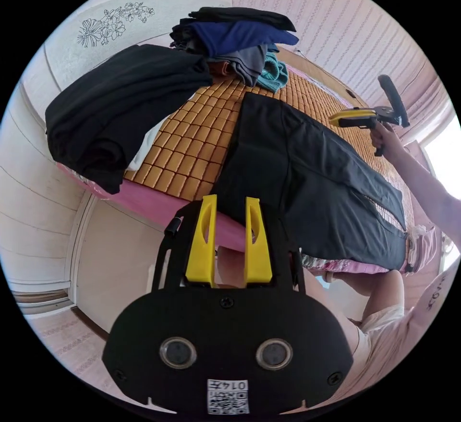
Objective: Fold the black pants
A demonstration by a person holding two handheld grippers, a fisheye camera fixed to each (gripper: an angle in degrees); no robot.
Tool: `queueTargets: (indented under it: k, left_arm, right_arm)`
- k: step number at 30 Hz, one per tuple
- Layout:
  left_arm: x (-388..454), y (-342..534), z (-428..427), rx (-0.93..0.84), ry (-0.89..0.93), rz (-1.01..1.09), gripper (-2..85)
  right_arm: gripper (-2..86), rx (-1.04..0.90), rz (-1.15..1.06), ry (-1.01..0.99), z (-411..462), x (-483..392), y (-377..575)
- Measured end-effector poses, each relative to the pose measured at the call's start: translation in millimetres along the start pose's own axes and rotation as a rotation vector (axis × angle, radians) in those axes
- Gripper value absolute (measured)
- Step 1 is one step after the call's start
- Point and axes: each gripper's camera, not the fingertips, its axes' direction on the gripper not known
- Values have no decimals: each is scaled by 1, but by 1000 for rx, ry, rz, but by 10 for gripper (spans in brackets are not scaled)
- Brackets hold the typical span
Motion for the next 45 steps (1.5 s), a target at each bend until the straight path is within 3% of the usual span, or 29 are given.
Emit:
queueTargets:
  k: [7, 13, 18, 21, 24, 28, 33, 39, 43, 45]
  left_arm:
    - [-26, 5, 3, 22, -8, -4, 58]
    - [-37, 5, -9, 27, -58, 49, -5]
    - [-56, -1, -19, 2, -202, 32, -9]
    - [-70, -1, -28, 19, -146, 2, -6]
    - [-74, -4, -44, 60, -118, -11, 5]
    - [-85, -13, -39, 22, -28, -54, 83]
    - [-92, -16, -43, -8, -41, 11, 17]
    - [-112, -21, -53, -24, -37, -28, 26]
    - [-130, -20, -71, -1, -36, -112, 56]
    - [-137, -17, -83, 40, -14, -147, 56]
  right_arm:
    - [96, -142, 22, 45, 60, 6, -106]
    - [10, -96, 51, -1, 50, 24, -122]
    - [30, -42, 123, -16, 59, 34, -133]
    - [57, -6, 150, 5, 64, 36, -126]
    - [62, 87, 171, -1, 50, 41, -99]
    - [32, 2, 152, 57, 68, 42, -48]
    - [-5, -149, 129, 100, 132, 36, -12]
    - [-9, -48, 208, 123, 163, 23, 32]
    - [-9, 259, 309, 125, 119, -6, 149]
    - [-7, 324, 392, 159, 105, -20, 227]
